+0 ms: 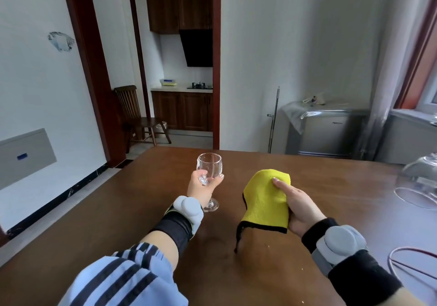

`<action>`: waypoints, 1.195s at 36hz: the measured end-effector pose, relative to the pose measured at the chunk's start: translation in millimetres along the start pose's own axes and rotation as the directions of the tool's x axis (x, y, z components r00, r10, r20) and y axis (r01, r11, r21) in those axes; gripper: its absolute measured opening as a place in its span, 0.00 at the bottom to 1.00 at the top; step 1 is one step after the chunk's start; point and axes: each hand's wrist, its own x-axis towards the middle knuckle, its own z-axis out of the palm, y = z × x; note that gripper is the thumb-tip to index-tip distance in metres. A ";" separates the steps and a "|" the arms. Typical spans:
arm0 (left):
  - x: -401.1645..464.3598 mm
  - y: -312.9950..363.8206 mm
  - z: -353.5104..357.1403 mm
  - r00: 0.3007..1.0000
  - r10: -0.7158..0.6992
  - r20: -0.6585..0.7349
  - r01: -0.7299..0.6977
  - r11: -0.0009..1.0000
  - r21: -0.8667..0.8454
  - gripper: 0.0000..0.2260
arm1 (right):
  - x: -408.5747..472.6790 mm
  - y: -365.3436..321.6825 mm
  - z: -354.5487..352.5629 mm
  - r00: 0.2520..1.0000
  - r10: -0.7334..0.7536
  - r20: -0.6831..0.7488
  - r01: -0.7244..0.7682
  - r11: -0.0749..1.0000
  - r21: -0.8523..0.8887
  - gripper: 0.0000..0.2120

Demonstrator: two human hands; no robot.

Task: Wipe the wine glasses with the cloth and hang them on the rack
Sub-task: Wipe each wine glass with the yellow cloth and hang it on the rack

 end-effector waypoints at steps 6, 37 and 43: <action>-23.0 13.3 -4.6 0.985 0.128 0.112 -0.129 0.992 -0.003 0.35 | -21.6 -13.4 15.5 0.980 -0.178 0.091 0.157 0.967 0.199 0.13; -156.8 103.6 19.1 0.879 0.168 0.446 0.026 0.917 -0.398 0.30 | -117.4 -9.2 55.1 0.750 -0.647 -0.133 0.657 0.753 0.038 0.27; -155.7 107.6 16.2 0.876 0.218 0.430 -0.109 0.959 -0.263 0.36 | -107.8 -16.0 49.8 0.911 -0.400 -0.103 0.412 0.865 0.287 0.34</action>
